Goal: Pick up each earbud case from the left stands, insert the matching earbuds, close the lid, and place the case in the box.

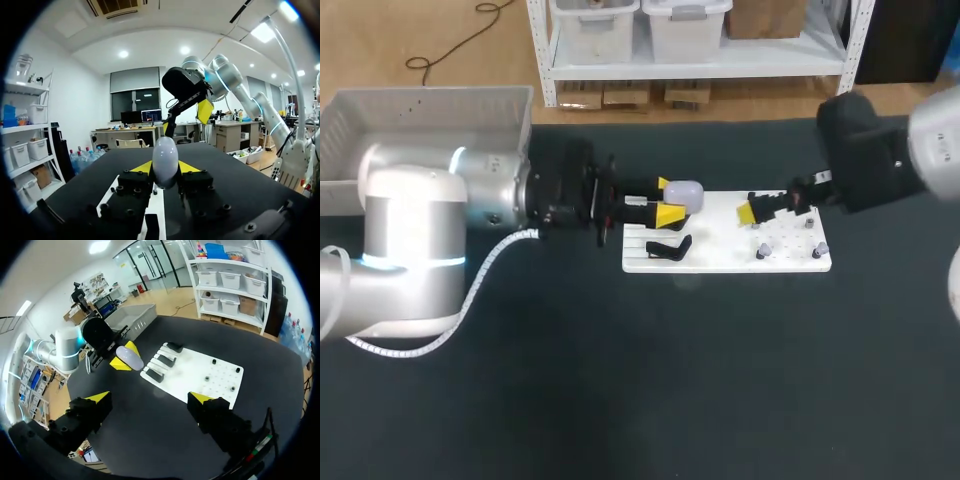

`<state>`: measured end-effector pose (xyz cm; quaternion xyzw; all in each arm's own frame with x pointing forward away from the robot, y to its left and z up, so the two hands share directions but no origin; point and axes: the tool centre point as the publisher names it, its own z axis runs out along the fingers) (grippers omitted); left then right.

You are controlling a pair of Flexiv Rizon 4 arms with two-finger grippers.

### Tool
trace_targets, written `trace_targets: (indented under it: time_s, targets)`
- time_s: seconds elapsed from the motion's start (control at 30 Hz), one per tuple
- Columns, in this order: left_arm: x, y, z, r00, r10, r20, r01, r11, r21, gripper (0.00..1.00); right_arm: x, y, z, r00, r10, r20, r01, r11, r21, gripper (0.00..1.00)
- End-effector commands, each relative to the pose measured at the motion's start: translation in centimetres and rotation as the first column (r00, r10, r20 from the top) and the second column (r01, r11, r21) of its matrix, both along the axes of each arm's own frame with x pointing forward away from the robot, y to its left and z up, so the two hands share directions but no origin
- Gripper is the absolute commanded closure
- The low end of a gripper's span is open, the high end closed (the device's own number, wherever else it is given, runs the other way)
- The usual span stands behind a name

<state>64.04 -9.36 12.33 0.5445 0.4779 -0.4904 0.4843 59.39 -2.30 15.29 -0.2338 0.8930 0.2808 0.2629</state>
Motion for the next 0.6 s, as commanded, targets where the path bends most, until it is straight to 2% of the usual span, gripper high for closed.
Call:
trace_targets:
  time_s: [0.03, 0.4, 0.6]
  targets:
    - [-0.2, -0.1, -0.2, 1.0, -0.003, -0.002, 0.003, 1.0, -0.005, 1.0, 0.0, 1.5, -0.7, 1.0, 0.004, 0.0, -0.004, 1.0, -0.007, 0.0]
    - [-0.3, -0.2, -0.2, 1.0, -0.007, 0.0, 0.007, 1.0, -0.005, 1.0, 0.2, 3.8, -1.0, 0.999, 0.039, -0.029, -0.038, 0.999, 0.011, 0.0]
    - [-0.3, -0.2, -0.2, 1.0, -0.007, 0.0, 0.007, 1.0, -0.005, 1.0, 1.0, 4.5, -1.8, 0.997, 0.041, -0.058, -0.041, 0.999, 0.005, 0.0]
